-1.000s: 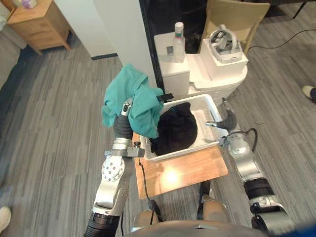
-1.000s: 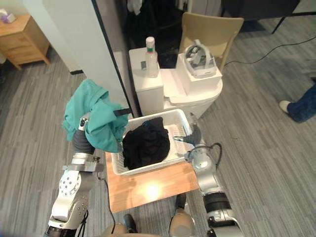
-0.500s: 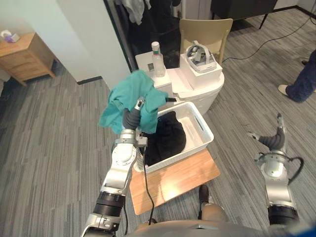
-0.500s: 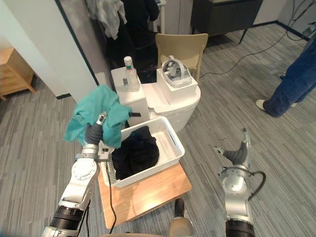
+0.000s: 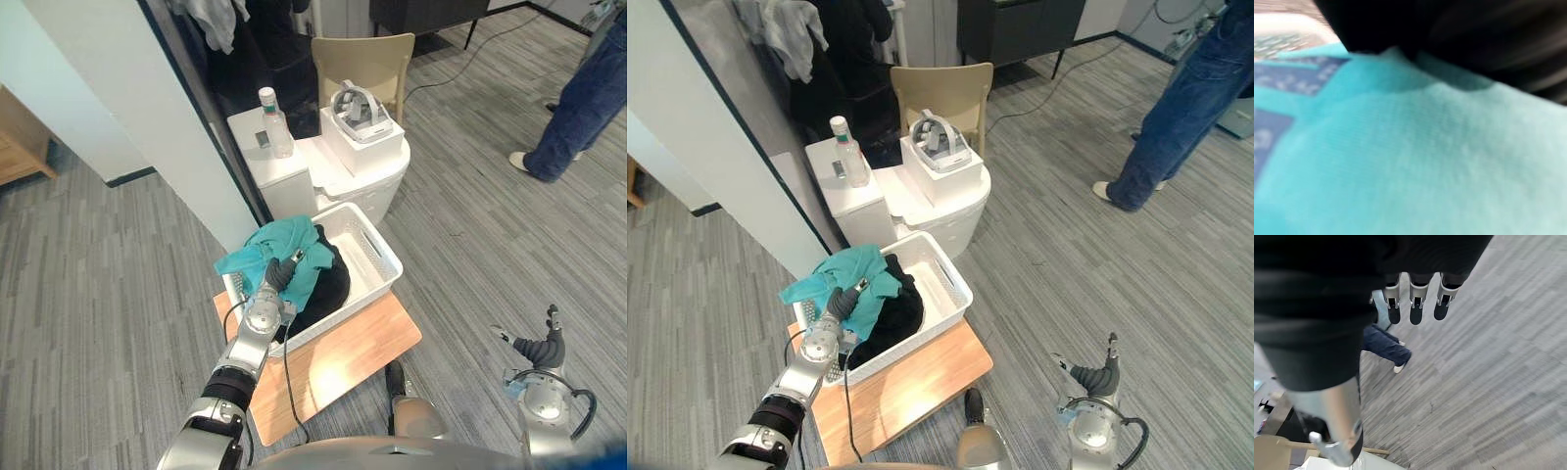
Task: Tidy the bed and pick cloth on bed and put in laundry
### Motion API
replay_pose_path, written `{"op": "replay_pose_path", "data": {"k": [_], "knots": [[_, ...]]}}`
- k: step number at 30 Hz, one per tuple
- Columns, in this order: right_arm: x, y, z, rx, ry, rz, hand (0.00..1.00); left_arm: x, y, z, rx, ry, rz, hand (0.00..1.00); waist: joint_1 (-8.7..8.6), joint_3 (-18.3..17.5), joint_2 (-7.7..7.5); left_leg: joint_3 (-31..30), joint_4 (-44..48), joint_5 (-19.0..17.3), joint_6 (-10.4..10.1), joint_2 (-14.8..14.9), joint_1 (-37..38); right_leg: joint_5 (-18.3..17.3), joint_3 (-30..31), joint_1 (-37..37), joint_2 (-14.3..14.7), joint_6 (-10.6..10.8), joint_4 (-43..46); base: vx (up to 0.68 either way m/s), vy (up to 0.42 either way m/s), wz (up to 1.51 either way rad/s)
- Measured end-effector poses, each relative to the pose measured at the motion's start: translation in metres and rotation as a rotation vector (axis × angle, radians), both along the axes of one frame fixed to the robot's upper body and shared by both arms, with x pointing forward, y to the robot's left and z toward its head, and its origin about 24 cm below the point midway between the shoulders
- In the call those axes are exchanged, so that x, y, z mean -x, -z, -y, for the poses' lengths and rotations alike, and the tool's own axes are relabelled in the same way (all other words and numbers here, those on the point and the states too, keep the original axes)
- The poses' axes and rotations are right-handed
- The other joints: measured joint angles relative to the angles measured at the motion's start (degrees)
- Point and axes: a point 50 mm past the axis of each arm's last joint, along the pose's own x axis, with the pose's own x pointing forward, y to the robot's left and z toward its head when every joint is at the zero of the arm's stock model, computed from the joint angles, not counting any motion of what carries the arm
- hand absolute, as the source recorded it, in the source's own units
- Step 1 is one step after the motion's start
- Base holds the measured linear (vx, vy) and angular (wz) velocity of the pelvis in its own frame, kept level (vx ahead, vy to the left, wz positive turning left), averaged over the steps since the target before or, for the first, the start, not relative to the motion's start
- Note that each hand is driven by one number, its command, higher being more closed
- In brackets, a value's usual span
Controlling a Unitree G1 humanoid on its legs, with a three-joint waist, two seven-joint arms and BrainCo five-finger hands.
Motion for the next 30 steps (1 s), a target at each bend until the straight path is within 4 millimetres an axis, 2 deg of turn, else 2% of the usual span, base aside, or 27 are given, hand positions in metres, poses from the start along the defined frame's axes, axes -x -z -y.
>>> {"op": "replay_pose_path", "data": {"k": [4, 12, 20, 25, 30], "knots": [[0.001, 0.001, -0.006, -0.013, -0.025, 0.014, 0.00, -0.001, 0.013, -0.006, -0.080, -0.038, -0.074, 0.00, -0.81, 0.53, -0.01, 0.79, 0.13, -0.06, -0.04, -0.21, -1.38, 0.48, 1.32, -2.21, 0.16, -0.01, 0.26, -0.01, -0.030, -0.15], [0.000, 0.011, -0.019, -0.067, -0.052, 0.004, 0.00, -0.004, 0.013, -0.014, -0.116, -0.115, -0.084, 0.00, -1.04, 3.13, 0.92, 1.81, -0.04, -0.10, -0.11, -0.17, -1.62, 0.49, 1.55, -3.00, 0.33, -0.03, -0.03, -0.01, -0.014, -0.03], [-0.007, 0.012, -0.021, -0.075, -0.058, 0.014, 0.00, -0.007, 0.010, -0.020, -0.110, -0.151, -0.067, 0.00, -0.82, 3.89, 1.64, 0.41, -0.20, -0.10, -0.12, -0.01, -0.74, 0.00, -0.15, -1.38, 0.11, -0.20, -0.04, -0.01, -0.010, 0.08], [-0.007, 0.011, -0.019, -0.071, -0.056, 0.016, 0.00, -0.017, -0.007, -0.032, -0.126, -0.141, -0.021, 0.00, -0.33, 3.90, 1.66, -0.88, 0.00, -0.05, -0.07, 0.12, -0.95, -0.10, -1.26, -0.74, -0.16, -0.23, -0.03, -0.02, -0.022, 0.11], [-0.006, 0.010, -0.016, -0.067, -0.058, 0.013, 0.00, -0.031, -0.036, -0.026, -0.171, -0.063, 0.088, 0.00, 0.72, 3.89, 1.63, -2.86, 0.05, 0.08, 0.13, -0.09, -0.98, -0.10, -3.00, 0.49, -0.87, -0.22, -0.01, -0.01, -0.007, 0.20]]}}
